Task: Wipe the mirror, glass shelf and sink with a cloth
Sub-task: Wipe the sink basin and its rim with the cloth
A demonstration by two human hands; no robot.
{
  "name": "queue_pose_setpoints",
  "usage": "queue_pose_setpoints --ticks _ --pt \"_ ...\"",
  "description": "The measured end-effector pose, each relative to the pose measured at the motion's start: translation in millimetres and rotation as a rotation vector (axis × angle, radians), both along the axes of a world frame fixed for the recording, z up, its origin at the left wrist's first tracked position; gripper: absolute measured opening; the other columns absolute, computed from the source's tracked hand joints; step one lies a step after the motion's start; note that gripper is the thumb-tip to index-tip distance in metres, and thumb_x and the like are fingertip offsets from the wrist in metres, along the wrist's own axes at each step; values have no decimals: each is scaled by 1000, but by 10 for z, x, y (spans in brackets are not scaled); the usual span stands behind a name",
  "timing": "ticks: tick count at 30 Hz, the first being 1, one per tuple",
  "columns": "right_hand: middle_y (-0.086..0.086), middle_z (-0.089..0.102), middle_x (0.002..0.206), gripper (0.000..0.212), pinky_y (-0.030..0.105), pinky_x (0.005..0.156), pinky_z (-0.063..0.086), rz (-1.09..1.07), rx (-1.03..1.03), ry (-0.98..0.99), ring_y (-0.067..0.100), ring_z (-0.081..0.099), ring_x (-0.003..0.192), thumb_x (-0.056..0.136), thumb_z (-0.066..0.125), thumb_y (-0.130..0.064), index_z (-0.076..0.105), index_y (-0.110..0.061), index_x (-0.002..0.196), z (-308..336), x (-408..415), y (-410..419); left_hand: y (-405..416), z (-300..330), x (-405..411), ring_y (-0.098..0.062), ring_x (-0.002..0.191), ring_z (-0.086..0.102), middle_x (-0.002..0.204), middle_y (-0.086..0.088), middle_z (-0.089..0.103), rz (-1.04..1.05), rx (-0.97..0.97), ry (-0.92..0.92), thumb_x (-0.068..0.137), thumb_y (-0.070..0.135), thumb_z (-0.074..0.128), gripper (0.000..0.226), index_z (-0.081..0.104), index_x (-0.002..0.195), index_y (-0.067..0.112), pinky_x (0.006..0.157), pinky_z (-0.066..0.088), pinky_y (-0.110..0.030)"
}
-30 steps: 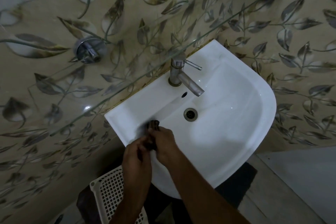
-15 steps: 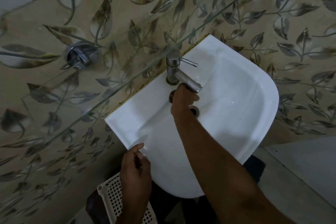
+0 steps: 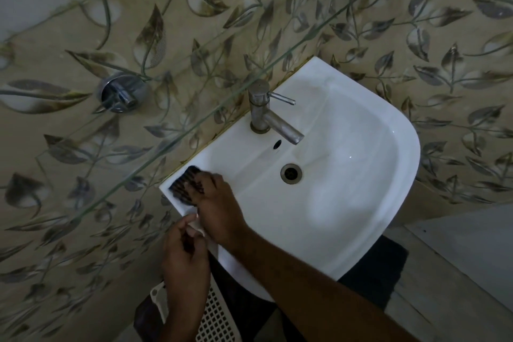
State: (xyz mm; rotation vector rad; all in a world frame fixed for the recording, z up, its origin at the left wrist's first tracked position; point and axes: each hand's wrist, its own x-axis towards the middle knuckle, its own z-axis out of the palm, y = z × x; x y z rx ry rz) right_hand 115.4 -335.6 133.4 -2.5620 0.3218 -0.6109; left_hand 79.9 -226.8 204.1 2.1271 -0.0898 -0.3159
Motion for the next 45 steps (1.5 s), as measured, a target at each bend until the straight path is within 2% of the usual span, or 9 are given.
queue_pose_setpoints --ticks 3,6,10,16,22,27,30,39,45 --pt "11 61 127 36 42 95 46 17 51 -32 31 54 111 85 68 -16 67 -12 121 2 185 -373 59 67 -30 -17 96 64 103 3 67 26 -19 -1 95 12 53 39 59 104 49 83 54 -41" --pt "9 61 130 36 44 100 44 -159 9 20 30 54 115 97 48 -21 63 -13 128 94 197 -892 145 55 -84 -12 95 60 103 7 64 51 11 -20 94 14 54 39 54 95 53 80 44 -32" --pt "17 55 139 57 47 108 41 -267 -7 10 33 45 124 75 54 4 61 -7 130 43 111 -1228 206 24 -128 -8 90 58 96 13 60 81 66 13 95 19 51 27 53 103 45 76 40 -26" --pt "24 56 135 41 38 115 33 195 250 -81 32 46 130 90 42 0 64 -3 125 -34 -63 -281 203 35 -135 -8 100 53 111 4 61 37 74 -48 96 11 49 24 61 111 25 76 35 -7" --pt "6 54 143 44 30 107 43 220 376 1 18 46 133 87 55 -6 65 -15 128 -139 -626 22 288 8 -72 -14 108 58 119 5 61 26 39 -9 98 16 48 27 58 117 33 93 49 -38" --pt "-4 49 147 49 37 95 53 92 249 493 21 64 114 100 36 -40 31 -45 148 -293 -976 -369 272 50 -98 -10 105 54 115 8 60 23 63 -47 98 14 48 24 61 116 23 85 40 -24" --pt "-3 42 154 46 30 102 43 29 286 653 23 55 125 104 36 -39 38 -30 149 -247 -806 -534 282 60 -154 -5 103 53 114 11 59 3 51 -68 97 12 50 24 62 115 22 79 36 -8" --pt "19 64 117 32 35 86 44 -180 413 613 38 61 108 100 40 -17 60 -2 120 365 -569 -50 371 -58 -266 -14 98 59 108 6 63 -78 73 -53 98 18 49 21 59 108 34 76 43 -26" --pt "5 44 152 47 38 91 48 33 356 345 31 58 110 99 37 -43 54 -24 139 501 -1118 314 284 -87 -379 -10 106 58 115 5 63 -149 -22 -105 103 37 40 30 61 119 23 92 46 -29"
